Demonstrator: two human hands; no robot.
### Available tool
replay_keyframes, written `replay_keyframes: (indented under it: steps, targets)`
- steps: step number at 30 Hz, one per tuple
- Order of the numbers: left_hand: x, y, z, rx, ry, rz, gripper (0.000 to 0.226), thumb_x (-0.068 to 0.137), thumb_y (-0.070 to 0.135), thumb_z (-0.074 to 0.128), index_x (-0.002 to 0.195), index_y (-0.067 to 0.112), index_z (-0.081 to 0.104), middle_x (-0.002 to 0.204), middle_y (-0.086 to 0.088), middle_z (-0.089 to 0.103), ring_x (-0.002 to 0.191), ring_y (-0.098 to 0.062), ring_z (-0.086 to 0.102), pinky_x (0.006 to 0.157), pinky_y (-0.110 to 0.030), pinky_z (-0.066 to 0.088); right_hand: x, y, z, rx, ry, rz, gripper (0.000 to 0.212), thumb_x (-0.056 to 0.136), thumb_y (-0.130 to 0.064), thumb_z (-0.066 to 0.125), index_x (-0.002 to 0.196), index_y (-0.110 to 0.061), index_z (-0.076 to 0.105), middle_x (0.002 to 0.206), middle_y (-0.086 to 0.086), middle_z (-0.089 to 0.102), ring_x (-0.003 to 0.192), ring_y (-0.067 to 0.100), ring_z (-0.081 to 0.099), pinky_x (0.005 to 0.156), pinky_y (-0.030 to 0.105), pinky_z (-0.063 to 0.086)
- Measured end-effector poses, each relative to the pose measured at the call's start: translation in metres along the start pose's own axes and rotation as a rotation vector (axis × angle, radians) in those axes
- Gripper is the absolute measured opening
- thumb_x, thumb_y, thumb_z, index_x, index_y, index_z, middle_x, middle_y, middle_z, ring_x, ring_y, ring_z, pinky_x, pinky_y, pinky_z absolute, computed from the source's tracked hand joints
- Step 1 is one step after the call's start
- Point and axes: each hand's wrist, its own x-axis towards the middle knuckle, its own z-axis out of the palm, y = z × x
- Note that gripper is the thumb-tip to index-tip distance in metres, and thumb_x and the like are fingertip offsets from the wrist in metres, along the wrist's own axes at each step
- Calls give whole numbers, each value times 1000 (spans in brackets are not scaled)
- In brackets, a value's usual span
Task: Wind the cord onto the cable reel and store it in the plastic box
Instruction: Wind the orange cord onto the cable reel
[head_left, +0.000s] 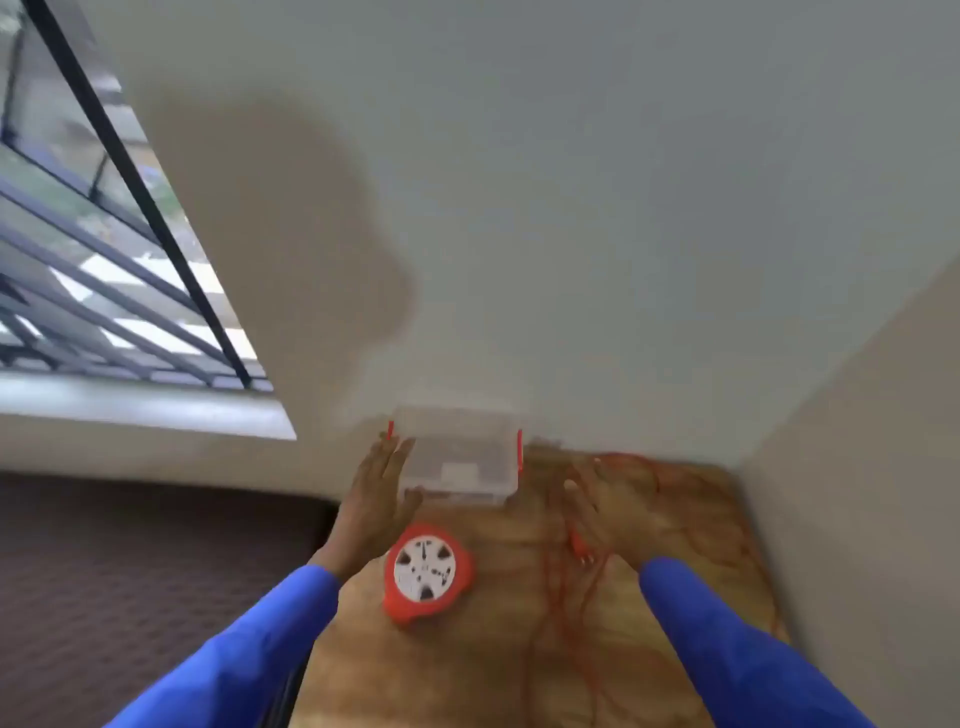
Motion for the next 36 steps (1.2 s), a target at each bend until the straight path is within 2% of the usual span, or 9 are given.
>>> replay_keyframes:
  steps: [6, 11, 14, 17, 19, 22, 26, 29, 36]
  targets:
    - [-66, -34, 49, -135, -247, -292, 74, 107, 29, 71, 170, 16, 34, 173, -13, 34, 159, -35, 35, 121, -57, 43, -42, -48, 70, 55, -242, -1, 30, 106, -16, 52, 123, -6, 74, 129, 16, 73, 124, 35, 64, 104, 41, 46]
    - [-97, -38, 69, -517, -202, -531, 68, 115, 39, 55, 170, 8, 28, 155, -11, 55, 147, -35, 52, 112, -25, 47, -60, -90, 108, 183, -441, 0, 63, 94, -2, 59, 156, -10, 51, 160, 13, 52, 148, 31, 47, 123, 35, 31]
    - [-96, -37, 75, -735, -183, -842, 68, 116, 52, 46, 170, 13, 33, 160, -10, 57, 149, -34, 52, 118, -41, 44, -67, -113, 122, 322, -504, 112, 72, 93, 3, 58, 162, -7, 41, 164, 18, 45, 151, 36, 44, 124, 38, 33]
    - [-88, -39, 70, -960, -217, -943, 43, 113, 55, 48, 135, 24, 68, 113, 0, 85, 106, -21, 79, 83, -33, 63, -68, -124, 129, 388, -487, 194, 70, 95, 2, 57, 162, -6, 40, 164, 20, 45, 151, 37, 43, 123, 43, 37]
    - [-85, -40, 65, -1022, -243, -957, 35, 108, 55, 61, 129, 29, 69, 112, -1, 86, 93, -16, 83, 73, -29, 63, -65, -124, 128, 377, -463, 204, 59, 93, 4, 56, 152, 1, 53, 153, 23, 57, 142, 38, 52, 116, 45, 43]
    - [-85, -40, 71, -1113, -145, -1043, 52, 101, 33, 80, 144, 28, 52, 128, -10, 78, 110, -29, 78, 90, -47, 67, -60, -124, 128, 357, -463, 160, 20, 92, 4, 55, 101, 5, 73, 110, 26, 76, 107, 42, 70, 90, 43, 54]
    - [-91, -29, 76, -1224, -30, -991, 61, 95, 25, 86, 146, 29, 52, 125, -12, 78, 109, -30, 80, 64, -30, 67, -55, -119, 121, 89, -384, -38, 28, 104, -15, 52, 115, -11, 77, 112, 13, 79, 100, 35, 72, 80, 36, 54]
    - [-93, -24, 77, -1182, 28, -882, 56, 95, 21, 87, 143, 26, 60, 119, -10, 82, 108, -29, 81, 67, -27, 66, -47, -116, 112, -14, -322, -247, 50, 110, -25, 47, 160, -23, 46, 148, 9, 61, 118, 31, 66, 89, 41, 56]
    - [-81, -8, 59, -970, 54, -643, 46, 100, 42, 80, 143, 34, 68, 119, -3, 77, 103, -17, 80, 74, -23, 65, -34, -119, 87, 84, -335, -365, 63, 107, -34, 55, 165, -39, 32, 159, 13, 48, 126, 33, 64, 91, 38, 58]
